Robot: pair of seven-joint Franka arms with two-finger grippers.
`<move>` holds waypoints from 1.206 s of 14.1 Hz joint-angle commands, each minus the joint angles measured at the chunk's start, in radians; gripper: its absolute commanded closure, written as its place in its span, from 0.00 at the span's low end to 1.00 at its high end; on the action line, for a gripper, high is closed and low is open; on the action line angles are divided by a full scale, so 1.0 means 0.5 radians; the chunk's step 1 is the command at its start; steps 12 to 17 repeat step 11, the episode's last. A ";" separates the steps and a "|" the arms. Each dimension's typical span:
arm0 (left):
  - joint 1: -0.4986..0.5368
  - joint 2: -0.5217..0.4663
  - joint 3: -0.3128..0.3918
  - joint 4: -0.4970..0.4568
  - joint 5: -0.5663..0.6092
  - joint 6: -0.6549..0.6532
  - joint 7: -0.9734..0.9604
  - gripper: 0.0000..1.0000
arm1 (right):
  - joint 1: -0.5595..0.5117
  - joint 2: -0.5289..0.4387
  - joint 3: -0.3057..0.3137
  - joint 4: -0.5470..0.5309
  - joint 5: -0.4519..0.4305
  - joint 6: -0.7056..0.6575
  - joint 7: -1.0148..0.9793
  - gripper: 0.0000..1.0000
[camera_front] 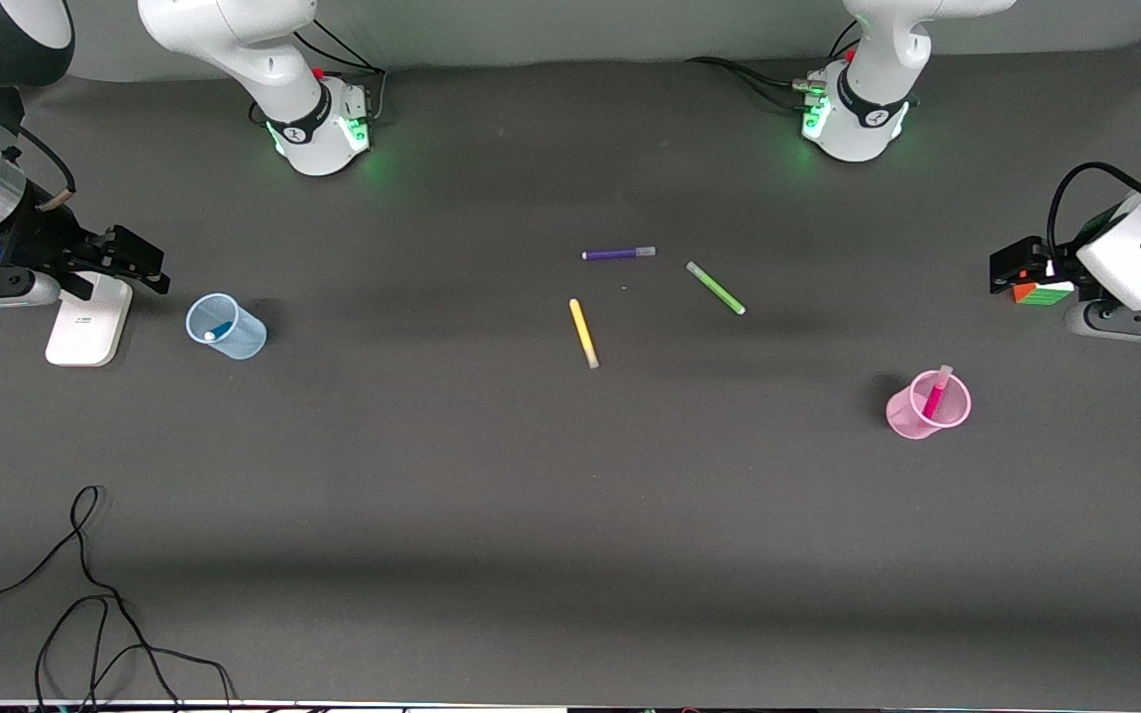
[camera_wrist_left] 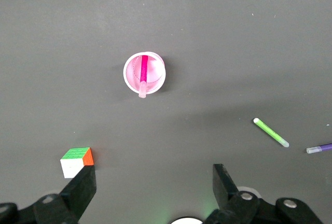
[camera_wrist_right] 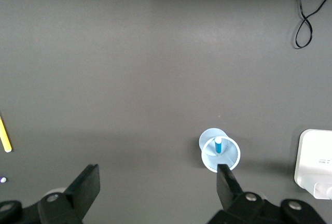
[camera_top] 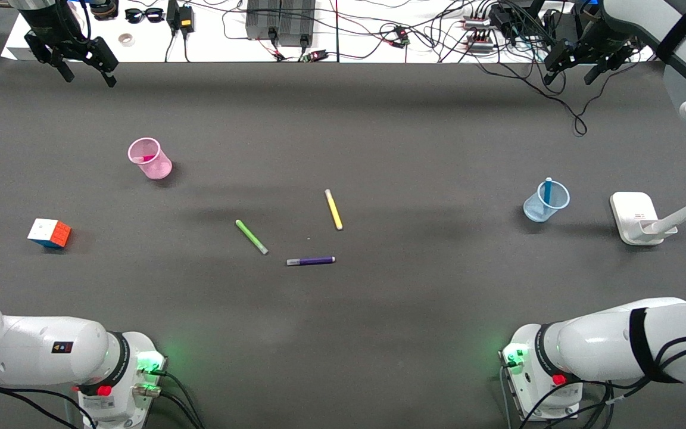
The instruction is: Place pink and blue markers in matching cups
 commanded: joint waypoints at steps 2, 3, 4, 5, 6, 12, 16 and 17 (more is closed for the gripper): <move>-0.021 -0.013 0.022 0.028 -0.021 -0.046 0.035 0.00 | -0.009 0.035 0.016 0.032 0.014 -0.006 0.063 0.00; -0.021 -0.013 0.022 0.028 -0.021 -0.046 0.035 0.00 | -0.009 0.041 0.016 0.033 0.014 -0.006 0.066 0.00; -0.024 -0.010 0.019 0.028 -0.021 -0.046 0.035 0.00 | -0.009 0.050 0.016 0.036 0.014 -0.006 0.066 0.00; -0.024 -0.010 0.019 0.028 -0.018 -0.049 0.035 0.00 | -0.009 0.050 0.016 0.042 0.014 -0.006 0.066 0.00; -0.021 -0.007 0.019 0.031 -0.021 -0.049 0.035 0.00 | -0.009 0.053 0.016 0.042 0.014 -0.006 0.069 0.00; -0.033 -0.004 0.016 0.049 -0.018 -0.046 0.029 0.00 | -0.012 0.062 0.016 0.042 0.014 -0.006 0.069 0.00; -0.033 -0.004 0.016 0.049 -0.018 -0.046 0.029 0.00 | -0.012 0.062 0.016 0.042 0.014 -0.006 0.069 0.00; -0.033 -0.004 0.016 0.049 -0.018 -0.046 0.029 0.00 | -0.012 0.062 0.016 0.042 0.014 -0.006 0.069 0.00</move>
